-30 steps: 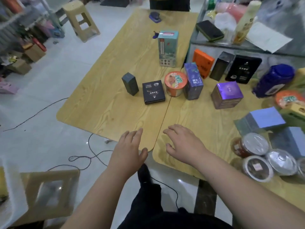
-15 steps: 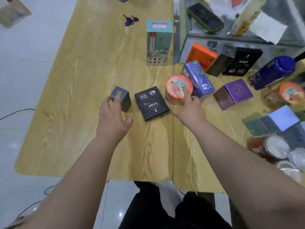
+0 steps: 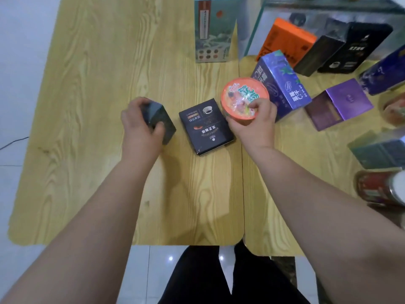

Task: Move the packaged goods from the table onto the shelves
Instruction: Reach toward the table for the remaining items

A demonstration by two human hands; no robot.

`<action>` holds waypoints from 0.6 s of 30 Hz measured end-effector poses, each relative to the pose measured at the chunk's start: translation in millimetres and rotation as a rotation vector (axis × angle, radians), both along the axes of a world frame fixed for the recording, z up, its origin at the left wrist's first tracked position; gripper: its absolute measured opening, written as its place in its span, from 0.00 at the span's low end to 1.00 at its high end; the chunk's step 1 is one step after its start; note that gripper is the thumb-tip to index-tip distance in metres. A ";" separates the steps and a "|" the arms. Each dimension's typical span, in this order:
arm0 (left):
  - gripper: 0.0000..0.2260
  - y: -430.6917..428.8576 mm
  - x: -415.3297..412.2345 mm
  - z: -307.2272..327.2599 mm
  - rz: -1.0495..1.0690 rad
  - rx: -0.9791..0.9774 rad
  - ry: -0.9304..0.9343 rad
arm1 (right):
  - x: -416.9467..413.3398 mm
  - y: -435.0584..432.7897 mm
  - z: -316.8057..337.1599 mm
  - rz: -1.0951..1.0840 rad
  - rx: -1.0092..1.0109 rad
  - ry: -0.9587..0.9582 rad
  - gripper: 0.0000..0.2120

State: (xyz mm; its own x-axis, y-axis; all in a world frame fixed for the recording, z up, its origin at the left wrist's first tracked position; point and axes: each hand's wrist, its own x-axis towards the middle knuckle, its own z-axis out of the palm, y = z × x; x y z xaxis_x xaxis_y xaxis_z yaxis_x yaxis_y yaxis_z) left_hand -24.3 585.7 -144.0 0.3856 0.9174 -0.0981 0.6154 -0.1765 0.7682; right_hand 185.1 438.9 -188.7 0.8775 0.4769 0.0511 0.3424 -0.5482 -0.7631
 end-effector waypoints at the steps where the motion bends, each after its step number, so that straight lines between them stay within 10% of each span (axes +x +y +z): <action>1: 0.25 -1.6 -2.8 7.2 0.058 0.003 -0.071 | -0.8 -5.6 2.3 0.031 0.032 -0.071 0.29; 6: 0.26 -36.9 -19.9 32.5 0.225 -0.366 -0.398 | -21.4 -48.4 36.4 0.249 0.195 -0.095 0.34; 13: 0.09 -138.9 -26.5 37.5 0.386 -0.889 -0.629 | -46.7 -109.7 64.9 0.292 0.499 1.123 0.40; 18: 0.11 -217.1 -40.2 55.4 0.517 -0.846 -0.755 | -46.6 -153.2 75.9 0.475 0.319 1.349 0.47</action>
